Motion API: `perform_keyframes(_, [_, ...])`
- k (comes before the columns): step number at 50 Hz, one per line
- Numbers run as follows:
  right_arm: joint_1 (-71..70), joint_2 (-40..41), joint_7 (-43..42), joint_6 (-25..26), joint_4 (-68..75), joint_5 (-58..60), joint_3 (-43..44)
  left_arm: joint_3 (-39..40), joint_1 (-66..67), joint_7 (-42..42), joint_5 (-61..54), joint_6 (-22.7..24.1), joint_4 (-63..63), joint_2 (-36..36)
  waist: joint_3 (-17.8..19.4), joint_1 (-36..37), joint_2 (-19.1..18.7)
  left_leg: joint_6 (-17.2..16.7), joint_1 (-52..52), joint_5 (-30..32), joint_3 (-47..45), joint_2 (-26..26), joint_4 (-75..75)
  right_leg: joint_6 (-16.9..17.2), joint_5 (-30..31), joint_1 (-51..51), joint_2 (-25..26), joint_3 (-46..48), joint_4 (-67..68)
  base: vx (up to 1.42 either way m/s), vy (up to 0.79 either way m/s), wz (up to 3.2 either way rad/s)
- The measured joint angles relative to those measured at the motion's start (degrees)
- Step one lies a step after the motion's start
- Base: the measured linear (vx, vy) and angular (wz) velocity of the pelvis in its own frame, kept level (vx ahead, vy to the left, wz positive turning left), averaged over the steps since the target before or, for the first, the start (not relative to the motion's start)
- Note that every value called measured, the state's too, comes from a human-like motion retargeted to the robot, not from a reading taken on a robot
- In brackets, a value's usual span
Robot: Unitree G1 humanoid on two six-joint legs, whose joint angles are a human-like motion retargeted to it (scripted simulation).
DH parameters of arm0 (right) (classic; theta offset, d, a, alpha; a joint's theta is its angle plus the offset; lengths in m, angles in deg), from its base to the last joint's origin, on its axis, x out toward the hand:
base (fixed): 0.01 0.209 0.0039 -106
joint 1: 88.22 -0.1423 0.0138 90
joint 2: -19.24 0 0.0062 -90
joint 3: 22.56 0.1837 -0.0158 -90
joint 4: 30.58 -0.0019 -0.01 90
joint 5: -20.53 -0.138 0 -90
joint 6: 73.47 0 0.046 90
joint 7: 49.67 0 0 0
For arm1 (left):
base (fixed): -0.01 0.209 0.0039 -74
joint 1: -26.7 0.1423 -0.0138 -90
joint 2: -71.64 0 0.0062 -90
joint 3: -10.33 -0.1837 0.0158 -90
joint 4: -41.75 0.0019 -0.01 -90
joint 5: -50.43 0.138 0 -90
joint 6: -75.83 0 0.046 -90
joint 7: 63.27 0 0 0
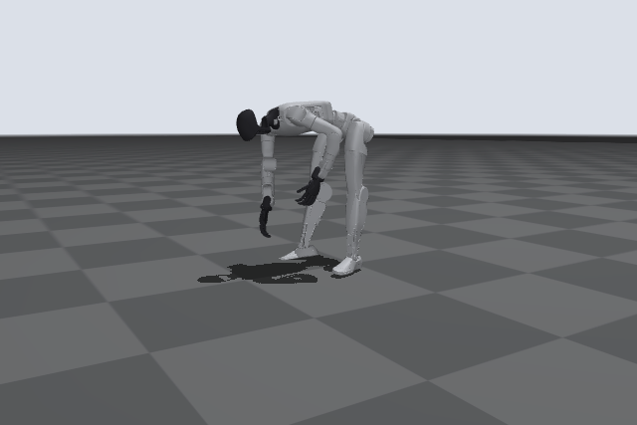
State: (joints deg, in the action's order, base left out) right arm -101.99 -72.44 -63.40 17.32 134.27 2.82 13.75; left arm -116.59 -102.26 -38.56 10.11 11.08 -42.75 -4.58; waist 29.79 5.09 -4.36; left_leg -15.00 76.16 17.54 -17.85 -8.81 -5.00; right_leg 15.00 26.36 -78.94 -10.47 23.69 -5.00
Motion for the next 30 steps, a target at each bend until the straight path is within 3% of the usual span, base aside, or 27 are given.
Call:
perform_keyframes(5, [3.40, 5.31, -0.82, -1.92, -2.82, 12.26, -1.81, -0.82, 1.20, -2.56, 2.14, 0.63, -0.23, 1.33, 0.00, 1.14, -1.14, 0.00, 0.04, 0.15, -0.10, -0.18, 0.00, 0.00, -0.38, 0.36, -0.14, 0.74, 0.00, 0.00, 0.00, 0.00])
perform_keyframes(10, [4.49, -0.41, -10.76, 2.18, -1.48, 19.99, -2.79, 2.59, 3.89, 0.19, 1.14, 0.90, -0.36, 3.89, 0.00, -0.64, 0.58, 0.00, -1.22, -0.20, 0.35, -0.09, 0.00, 0.00, -0.13, 1.38, -0.01, 0.28, 0.00, -0.01, 0.00, -0.06])
perform_keyframes(13, [3.81, -7.01, -15.66, 4.68, 1.20, 17.18, -2.32, 4.26, 4.51, 2.67, 1.69, 1.08, 0.69, 5.30, 0.00, -2.75, 1.30, 0.00, -1.47, -0.12, 0.81, 0.12, 0.00, 0.00, -0.13, 2.08, -0.25, 0.80, 0.00, 0.02, 0.07, 0.00])
perform_keyframes(21, [-1.63, -16.66, -17.51, 5.39, 10.11, -0.55, 3.32, 8.15, 5.22, 8.12, 2.96, 2.60, 3.59, 10.75, 0.00, -9.86, 6.23, 0.00, -1.01, 0.29, 1.67, 0.70, 0.00, 0.00, -0.23, 2.51, -1.21, 0.64, 0.00, 0.01, 0.07, -0.03])
perform_keyframes(25, [-3.91, -18.58, -14.54, 5.28, 11.25, -3.00, 4.06, 8.54, 4.86, 7.58, 3.24, 1.93, 3.50, 9.77, 0.00, -9.77, 6.02, 0.00, -0.59, 0.40, 1.70, 1.02, 0.00, 0.00, -0.10, 2.09, -1.62, 0.37, 0.00, 0.00, 0.00, 0.00])
perform_keyframes(30, [-5.71, -15.47, -8.15, 4.11, 10.79, -4.76, 4.45, 6.80, 4.47, 4.69, 3.16, 1.63, 1.82, 7.30, 0.00, -6.34, 3.82, 0.00, 0.19, 0.28, 1.16, 1.39, 0.00, 0.00, 0.36, 0.88, -1.97, 0.00, 0.00, 0.00, 0.00, 0.00])
